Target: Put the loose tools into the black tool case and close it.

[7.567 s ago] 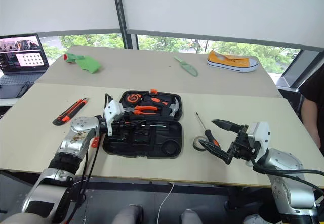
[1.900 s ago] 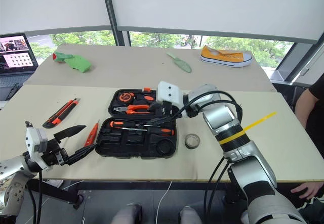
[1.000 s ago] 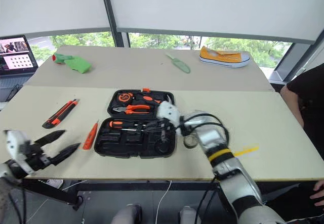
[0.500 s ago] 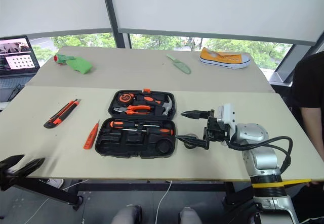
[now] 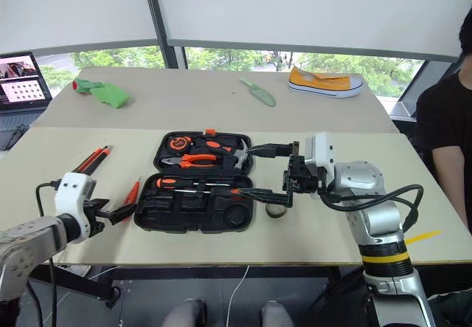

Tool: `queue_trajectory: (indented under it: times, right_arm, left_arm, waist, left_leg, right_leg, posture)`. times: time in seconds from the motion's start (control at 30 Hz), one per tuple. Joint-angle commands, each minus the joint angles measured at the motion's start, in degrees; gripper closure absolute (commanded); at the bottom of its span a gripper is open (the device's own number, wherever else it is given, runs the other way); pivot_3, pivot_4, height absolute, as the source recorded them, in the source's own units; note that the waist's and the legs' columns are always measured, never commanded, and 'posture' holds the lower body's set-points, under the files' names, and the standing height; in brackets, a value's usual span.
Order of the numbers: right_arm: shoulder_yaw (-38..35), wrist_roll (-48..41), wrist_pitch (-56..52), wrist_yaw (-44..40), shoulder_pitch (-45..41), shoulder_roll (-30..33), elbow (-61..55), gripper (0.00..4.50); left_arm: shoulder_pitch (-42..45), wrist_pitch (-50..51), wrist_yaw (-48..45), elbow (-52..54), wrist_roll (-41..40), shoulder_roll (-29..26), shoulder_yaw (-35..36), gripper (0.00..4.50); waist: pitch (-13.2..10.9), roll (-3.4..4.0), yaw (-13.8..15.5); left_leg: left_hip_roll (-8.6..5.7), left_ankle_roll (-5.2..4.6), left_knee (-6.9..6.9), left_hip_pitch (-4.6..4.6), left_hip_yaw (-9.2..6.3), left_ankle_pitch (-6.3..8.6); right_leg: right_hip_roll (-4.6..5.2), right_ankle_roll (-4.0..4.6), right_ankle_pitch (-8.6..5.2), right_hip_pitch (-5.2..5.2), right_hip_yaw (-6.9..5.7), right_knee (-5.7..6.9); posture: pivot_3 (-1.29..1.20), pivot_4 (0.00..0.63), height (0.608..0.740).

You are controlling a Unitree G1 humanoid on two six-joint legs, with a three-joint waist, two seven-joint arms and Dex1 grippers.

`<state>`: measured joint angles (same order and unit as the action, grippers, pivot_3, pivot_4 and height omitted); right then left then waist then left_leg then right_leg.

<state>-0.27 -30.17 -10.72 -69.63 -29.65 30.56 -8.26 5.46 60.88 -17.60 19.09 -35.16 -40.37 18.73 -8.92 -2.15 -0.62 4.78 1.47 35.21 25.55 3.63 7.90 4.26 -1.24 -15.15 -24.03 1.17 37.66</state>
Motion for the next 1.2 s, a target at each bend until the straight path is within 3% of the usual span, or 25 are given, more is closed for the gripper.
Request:
queue_trajectory:
  times: [0.03, 0.2, 0.33, 0.47, 0.57, 0.7, 0.9, 1.2]
  right_arm:
    - [-0.72, -1.65, -1.2, 1.05, -1.03, 0.63, -3.1, 0.0]
    - [-0.52, -1.9, -2.05, 1.13, -0.99, 1.16, -4.51, 0.0]
    - [-0.6, -2.48, -2.99, 1.58, -0.77, 1.34, -6.28, 0.0]
    - [-0.68, -3.62, -5.33, 1.9, -0.83, 1.94, -8.1, 0.0]
    - [-0.42, -4.29, -7.34, 2.08, -0.88, 2.94, -8.85, 0.0]
    - [0.48, -3.74, -9.95, 1.96, -0.83, 4.51, -8.93, 0.0]
    - [0.65, -3.1, -10.96, 2.39, 1.64, 6.5, -10.1, 0.0]
    - [-0.49, -3.82, -11.17, 4.33, 6.04, 8.0, -12.84, 0.0]
  left_arm:
    - [0.79, -0.43, -0.27, -1.31, 1.54, 0.67, -1.41, 0.73]
    - [0.18, -4.71, -2.63, -4.85, 3.33, 0.47, 0.29, 2.68]
    - [-0.5, -14.13, -12.42, -10.07, 3.65, -3.13, 3.73, 4.03]
    - [1.17, -28.41, -30.49, -16.62, 5.11, -10.75, 2.96, 4.03]
    - [4.47, -40.47, -45.2, -18.84, 5.07, -13.3, -0.11, 4.03]
    - [12.73, -44.46, -56.37, -19.86, 7.17, -14.29, -9.2, 4.03]
    - [25.18, -45.82, -58.98, -22.64, 21.7, -12.37, -27.18, 4.03]
    - [31.25, -52.92, -58.64, -30.19, 33.02, -10.71, -34.56, 4.03]
  waist:
    - [0.0, 0.0, 0.1]
    - [0.0, 0.01, 0.38]
    - [0.0, 0.01, 0.45]
    - [-0.06, -0.1, 0.41]
    - [-0.06, -0.1, 0.69]
    - [-0.06, -0.1, 1.41]
    - [-0.06, -0.09, 1.28]
    - [-0.07, -0.1, 0.89]
  left_leg:
    - [-0.02, 0.0, 0.0, -0.01, 0.0, 0.0]
    - [-0.03, 0.0, 0.01, -0.03, 0.0, 0.0]
    - [-0.03, 0.0, 0.01, -0.03, 0.01, 0.0]
    - [0.06, 0.02, -0.01, 0.04, 0.01, 0.0]
    - [0.04, 0.05, -0.03, 0.04, 0.06, 0.02]
    - [0.02, 0.12, -0.02, 0.1, 0.14, 0.05]
    - [0.02, -0.02, 0.13, 0.32, 0.09, -0.03]
    - [0.04, -0.04, 0.17, 0.35, -0.05, -0.04]
  right_leg:
    - [0.02, 0.0, 0.0, 0.01, 0.0, 0.0]
    - [0.05, 0.0, 0.0, 0.03, 0.0, 0.0]
    - [0.04, 0.0, 0.0, 0.0, 0.0, 0.0]
    - [0.02, 0.12, -0.03, -0.12, -0.1, 0.0]
    - [0.11, 0.13, -0.04, -0.09, -0.15, -0.07]
    - [0.18, 0.13, -0.04, -0.05, -0.18, -0.2]
    - [0.05, -0.03, 0.0, -0.12, -0.13, -0.1]
    - [-0.09, -0.07, -0.02, -0.15, -0.09, -0.02]
  posture:
    - [0.0, 0.15, 0.74]
    - [0.0, 0.15, 0.74]
    - [0.0, 0.15, 0.74]
    - [0.0, 0.15, 0.74]
    - [0.0, 0.15, 0.74]
    - [0.0, 0.15, 0.74]
    - [0.0, 0.15, 0.74]
    - [0.0, 0.15, 0.74]
